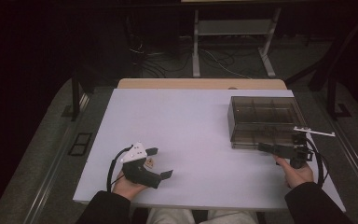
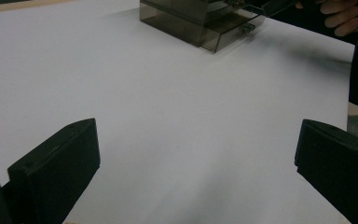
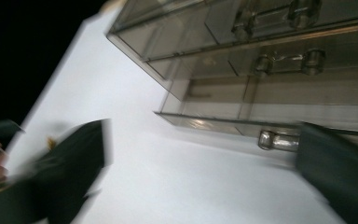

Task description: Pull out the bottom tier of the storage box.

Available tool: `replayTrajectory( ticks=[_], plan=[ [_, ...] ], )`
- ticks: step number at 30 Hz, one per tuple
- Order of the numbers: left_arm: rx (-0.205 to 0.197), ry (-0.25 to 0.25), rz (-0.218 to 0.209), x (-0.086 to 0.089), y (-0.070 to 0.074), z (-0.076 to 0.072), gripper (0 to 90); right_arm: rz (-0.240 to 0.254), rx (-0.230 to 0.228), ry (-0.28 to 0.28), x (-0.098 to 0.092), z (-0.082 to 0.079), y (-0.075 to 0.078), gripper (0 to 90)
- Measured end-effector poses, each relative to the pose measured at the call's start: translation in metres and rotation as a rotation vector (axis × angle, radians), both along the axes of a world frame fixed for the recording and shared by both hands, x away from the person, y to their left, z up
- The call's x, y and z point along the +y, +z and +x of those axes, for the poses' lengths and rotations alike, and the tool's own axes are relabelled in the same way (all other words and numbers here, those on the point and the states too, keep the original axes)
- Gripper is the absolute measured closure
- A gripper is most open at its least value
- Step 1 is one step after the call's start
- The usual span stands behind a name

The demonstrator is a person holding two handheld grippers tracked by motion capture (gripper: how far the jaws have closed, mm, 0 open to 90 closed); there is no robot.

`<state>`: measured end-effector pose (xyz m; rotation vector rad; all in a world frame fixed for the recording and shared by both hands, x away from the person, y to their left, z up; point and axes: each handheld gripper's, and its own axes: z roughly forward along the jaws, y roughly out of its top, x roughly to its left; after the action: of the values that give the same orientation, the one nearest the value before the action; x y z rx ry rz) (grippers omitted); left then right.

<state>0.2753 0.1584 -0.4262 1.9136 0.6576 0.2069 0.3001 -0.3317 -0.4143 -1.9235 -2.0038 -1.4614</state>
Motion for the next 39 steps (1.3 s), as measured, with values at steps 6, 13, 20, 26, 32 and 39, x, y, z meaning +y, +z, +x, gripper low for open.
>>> replayTrajectory(
  ticks=[6,13,20,26,32,39],
  plan=[
    [-0.001,0.0,0.003,0.0,0.0,0.0,0.0,-0.07,-0.003,0.134,0.003,0.004,0.007,0.1],
    [0.001,-0.003,0.005,-0.001,0.0,0.0,0.0,-0.089,0.009,0.276,0.005,0.013,0.015,0.5],
    [0.001,-0.003,0.006,-0.001,0.0,0.0,0.0,-0.164,-0.013,0.373,0.005,0.02,0.027,0.5],
    [0.0,-0.003,0.005,-0.001,0.0,0.0,0.0,-0.247,-0.043,0.476,0.009,0.024,0.041,0.5],
    [-0.002,-0.006,0.006,-0.001,0.0,0.0,0.0,-0.345,-0.095,0.588,0.019,0.024,0.05,0.5],
    [-0.003,-0.007,0.006,-0.001,0.0,0.0,0.0,-0.369,-0.123,0.681,0.025,0.027,0.052,0.5]
  ],
)
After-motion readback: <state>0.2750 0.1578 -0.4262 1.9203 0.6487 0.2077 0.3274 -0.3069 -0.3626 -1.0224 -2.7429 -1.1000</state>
